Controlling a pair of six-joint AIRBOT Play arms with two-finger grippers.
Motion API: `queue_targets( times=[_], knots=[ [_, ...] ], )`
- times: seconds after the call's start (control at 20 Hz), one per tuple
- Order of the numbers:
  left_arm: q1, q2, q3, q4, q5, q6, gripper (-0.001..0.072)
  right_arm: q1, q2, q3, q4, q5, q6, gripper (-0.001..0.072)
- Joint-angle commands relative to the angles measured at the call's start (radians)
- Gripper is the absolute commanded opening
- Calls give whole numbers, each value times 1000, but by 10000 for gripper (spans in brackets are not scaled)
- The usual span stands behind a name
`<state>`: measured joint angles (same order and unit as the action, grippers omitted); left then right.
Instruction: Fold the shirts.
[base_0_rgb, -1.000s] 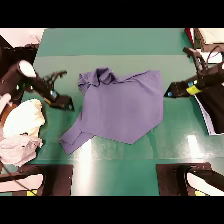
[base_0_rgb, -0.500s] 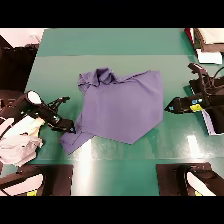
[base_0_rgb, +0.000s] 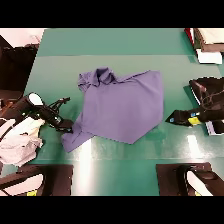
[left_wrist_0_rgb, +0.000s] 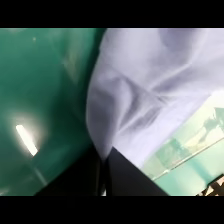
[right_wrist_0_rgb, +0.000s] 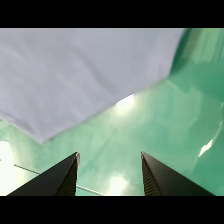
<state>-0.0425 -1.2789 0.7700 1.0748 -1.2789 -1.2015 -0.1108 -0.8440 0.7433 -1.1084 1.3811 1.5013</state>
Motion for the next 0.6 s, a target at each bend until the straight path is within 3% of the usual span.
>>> queue_targets(
  times=[0.0, 0.3, 0.55],
  knots=[
    [1, 51, 46, -8, 19, -28, 26, 10, -13, -137, 103, -97, 19, 452],
    [1, 129, 105, -9, 18, -29, 27, 242, -238, -203, 293, -342, 16, 451],
    [1, 129, 105, -8, -30, -28, 27, 405, -399, -96, 296, -379, 28, 450]
  ],
)
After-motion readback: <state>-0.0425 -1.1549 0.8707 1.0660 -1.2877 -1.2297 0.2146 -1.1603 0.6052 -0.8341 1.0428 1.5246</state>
